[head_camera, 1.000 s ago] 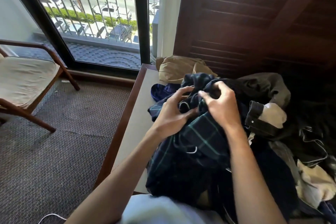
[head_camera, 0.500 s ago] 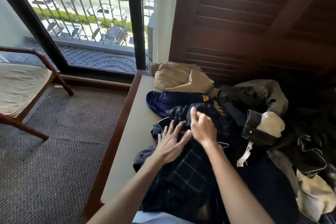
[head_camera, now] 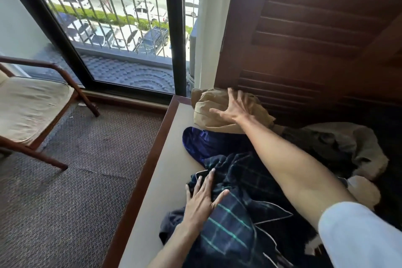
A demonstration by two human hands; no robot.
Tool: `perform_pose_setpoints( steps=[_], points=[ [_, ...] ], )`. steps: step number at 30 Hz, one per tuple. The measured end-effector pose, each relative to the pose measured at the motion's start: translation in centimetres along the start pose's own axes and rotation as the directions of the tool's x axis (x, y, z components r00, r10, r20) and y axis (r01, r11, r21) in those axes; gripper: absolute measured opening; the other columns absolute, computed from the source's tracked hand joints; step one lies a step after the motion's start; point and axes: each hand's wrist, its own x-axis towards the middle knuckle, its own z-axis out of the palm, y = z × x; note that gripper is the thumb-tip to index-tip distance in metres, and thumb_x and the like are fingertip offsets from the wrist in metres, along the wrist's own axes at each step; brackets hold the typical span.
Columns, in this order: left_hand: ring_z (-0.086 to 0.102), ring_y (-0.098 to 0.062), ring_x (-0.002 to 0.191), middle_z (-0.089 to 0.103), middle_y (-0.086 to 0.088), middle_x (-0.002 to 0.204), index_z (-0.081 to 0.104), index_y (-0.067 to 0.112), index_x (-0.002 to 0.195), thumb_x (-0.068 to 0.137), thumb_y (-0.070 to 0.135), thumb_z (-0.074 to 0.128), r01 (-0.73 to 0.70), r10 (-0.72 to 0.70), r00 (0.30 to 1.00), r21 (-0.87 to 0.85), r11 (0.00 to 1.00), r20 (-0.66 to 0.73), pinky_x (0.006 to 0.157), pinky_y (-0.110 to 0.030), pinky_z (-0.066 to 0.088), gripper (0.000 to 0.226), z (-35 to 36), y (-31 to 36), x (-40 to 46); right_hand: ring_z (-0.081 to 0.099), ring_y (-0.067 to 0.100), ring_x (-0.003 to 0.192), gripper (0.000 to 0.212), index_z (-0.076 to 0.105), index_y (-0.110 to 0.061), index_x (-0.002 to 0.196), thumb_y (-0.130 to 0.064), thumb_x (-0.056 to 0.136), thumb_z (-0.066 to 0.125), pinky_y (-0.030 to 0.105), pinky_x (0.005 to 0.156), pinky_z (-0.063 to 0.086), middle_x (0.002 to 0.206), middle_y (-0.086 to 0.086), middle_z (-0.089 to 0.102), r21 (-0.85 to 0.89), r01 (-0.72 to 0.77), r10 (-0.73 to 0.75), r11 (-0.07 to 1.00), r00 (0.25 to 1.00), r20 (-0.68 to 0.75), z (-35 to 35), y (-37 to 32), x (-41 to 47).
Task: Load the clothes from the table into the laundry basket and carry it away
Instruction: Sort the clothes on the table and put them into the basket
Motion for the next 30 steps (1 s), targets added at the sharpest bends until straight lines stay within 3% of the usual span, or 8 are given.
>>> perform_pose_setpoints(
  steps=[4,7,9,12,17,24,28,30],
  points=[
    [-0.007,-0.007,0.155,0.009,0.017,0.168,-0.023,0.048,0.148,0.051,0.097,-0.027,0.023,-0.025,0.999,0.042,0.999,0.045,0.122,-0.048,-0.011,0.108,-0.1,-0.6,2.1,0.004,0.030,0.155,0.135,-0.010,-0.026,0.159,-0.073,0.066,0.076,0.046,0.124,0.008,0.168,0.010,0.001,0.142,-0.145,0.129,0.979,0.985,0.117,1.8,2.5,4.2],
    [-0.014,-0.001,0.151,0.005,0.018,0.168,-0.021,0.049,0.149,0.053,0.097,-0.025,0.034,-0.036,0.996,0.035,0.999,0.079,0.120,-0.045,-0.015,0.108,0.3,-0.9,2.4,0.031,0.030,0.148,0.138,0.015,-0.018,0.159,-0.076,0.051,0.077,0.040,0.122,0.025,0.161,0.012,0.031,0.291,-0.279,0.227,0.915,0.954,0.198,6.2,5.8,3.8],
    [-0.015,0.001,0.149,0.005,0.018,0.168,-0.018,0.047,0.153,0.052,0.097,-0.026,0.040,-0.043,0.995,0.039,0.998,0.087,0.120,-0.045,-0.016,0.113,0.3,-1.1,2.7,0.044,0.031,0.139,0.113,0.041,-0.005,0.147,-0.062,0.060,0.083,0.038,0.117,0.035,0.149,0.018,0.047,0.408,-0.313,0.282,0.858,0.950,0.136,8.3,7.0,3.2],
    [-0.010,-0.003,0.153,0.006,0.018,0.168,-0.015,0.047,0.154,0.053,0.097,-0.025,0.028,-0.031,0.994,0.027,0.999,0.103,0.122,-0.048,-0.013,0.113,0.2,-1.0,2.7,0.050,0.035,0.134,0.070,0.048,0.009,0.135,-0.027,0.083,0.079,0.033,0.107,0.038,0.142,0.027,0.052,0.539,-0.333,0.359,0.774,0.931,0.061,8.4,7.4,2.4],
    [-0.004,-0.007,0.155,0.013,0.015,0.167,-0.008,0.039,0.159,0.052,0.097,-0.025,0.033,-0.037,0.995,0.044,0.998,0.098,0.124,-0.051,-0.010,0.123,-0.5,-0.9,2.1,0.055,0.035,0.128,0.060,0.053,0.009,0.134,-0.029,0.091,0.071,0.034,0.095,0.044,0.138,0.026,0.057,0.663,-0.325,0.455,0.674,0.890,-0.027,1.6,9.1,-0.7],
    [0.008,-0.016,0.156,0.021,0.004,0.167,-0.002,0.030,0.161,0.091,0.076,0.014,0.020,-0.036,0.985,0.092,0.996,0.169,0.123,-0.055,-0.006,0.085,-2.1,0.3,1.9,0.059,0.013,0.102,0.033,0.063,0.002,0.121,-0.009,0.091,0.070,0.015,0.067,0.047,0.112,0.011,0.064,0.731,0.038,0.343,0.681,0.866,-0.364,-11.4,10.8,-12.7],
    [0.028,-0.026,0.150,0.032,-0.006,0.163,0.012,0.021,0.161,0.092,0.073,0.038,-0.073,0.068,0.997,0.130,0.989,0.047,0.121,-0.050,0.018,0.090,-4.8,1.7,1.5,0.070,0.013,0.102,0.073,0.068,-0.019,0.117,-0.056,0.057,0.090,0.032,0.093,0.053,0.109,-0.004,0.075,0.726,0.168,0.259,0.667,0.861,-0.437,-16.7,9.8,-21.5],
    [0.023,-0.027,0.151,0.022,-0.011,0.166,0.014,0.016,0.160,0.089,0.061,0.058,-0.140,0.149,0.985,0.100,0.985,-0.086,0.122,-0.042,0.018,0.095,-6.8,3.5,1.2,0.071,0.009,0.101,0.045,0.075,-0.026,0.104,-0.042,0.065,0.090,0.033,0.095,0.053,0.102,-0.009,0.077,0.730,0.248,0.216,0.637,0.852,-0.477,-18.3,9.3,-25.5]
  ],
)
